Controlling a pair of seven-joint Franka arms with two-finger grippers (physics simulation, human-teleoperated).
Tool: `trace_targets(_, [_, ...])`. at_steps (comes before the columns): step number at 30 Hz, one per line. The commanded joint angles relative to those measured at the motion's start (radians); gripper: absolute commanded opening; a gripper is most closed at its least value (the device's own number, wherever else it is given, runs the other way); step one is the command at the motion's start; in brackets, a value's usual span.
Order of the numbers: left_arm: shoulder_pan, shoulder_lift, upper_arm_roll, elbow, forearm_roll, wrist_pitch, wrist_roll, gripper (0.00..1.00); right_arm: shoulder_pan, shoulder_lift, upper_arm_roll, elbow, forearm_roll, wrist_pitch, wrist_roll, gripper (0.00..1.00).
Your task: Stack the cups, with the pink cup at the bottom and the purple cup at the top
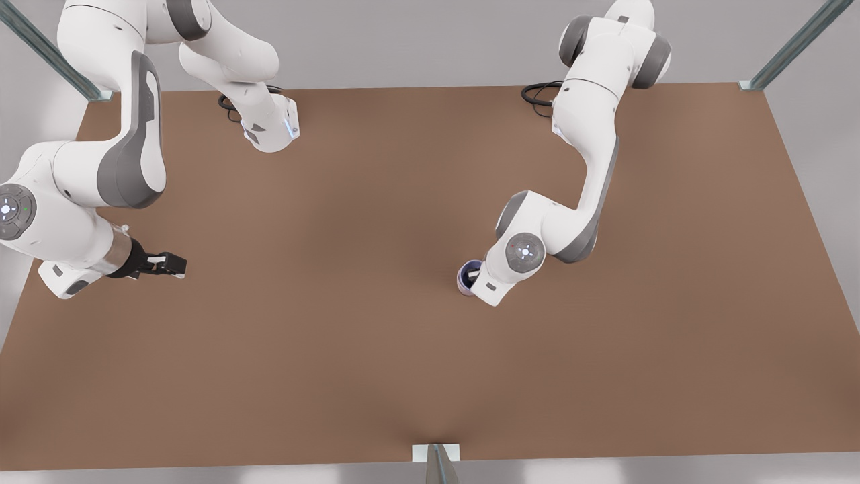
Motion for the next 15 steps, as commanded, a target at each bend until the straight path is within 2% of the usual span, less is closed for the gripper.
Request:
trace_targets(1, [-0.001,0.000,0.000,0.000,-0.001,0.005,-0.098,0.21,0.000,0.000,-0.001,0.000,0.001,0.000,0.020,1.00])
trace_targets(8, [-0.001,0.000,-0.001,-0.015,-0.001,0.027,-0.098,0.21,-0.002,0.000,-0.001,0.000,0.001,0.000,0.020,1.00])
trace_targets(11, [-0.001,-0.001,-0.001,-0.023,0.000,0.028,-0.097,0.60,-0.002,0.001,-0.002,0.000,0.001,0.001,0.020,1.00])
trace_targets(15, [0.003,-0.001,-0.001,-0.027,0.002,0.028,-0.083,0.60,-0.002,0.001,-0.002,0.000,0.001,0.001,0.020,1.00])
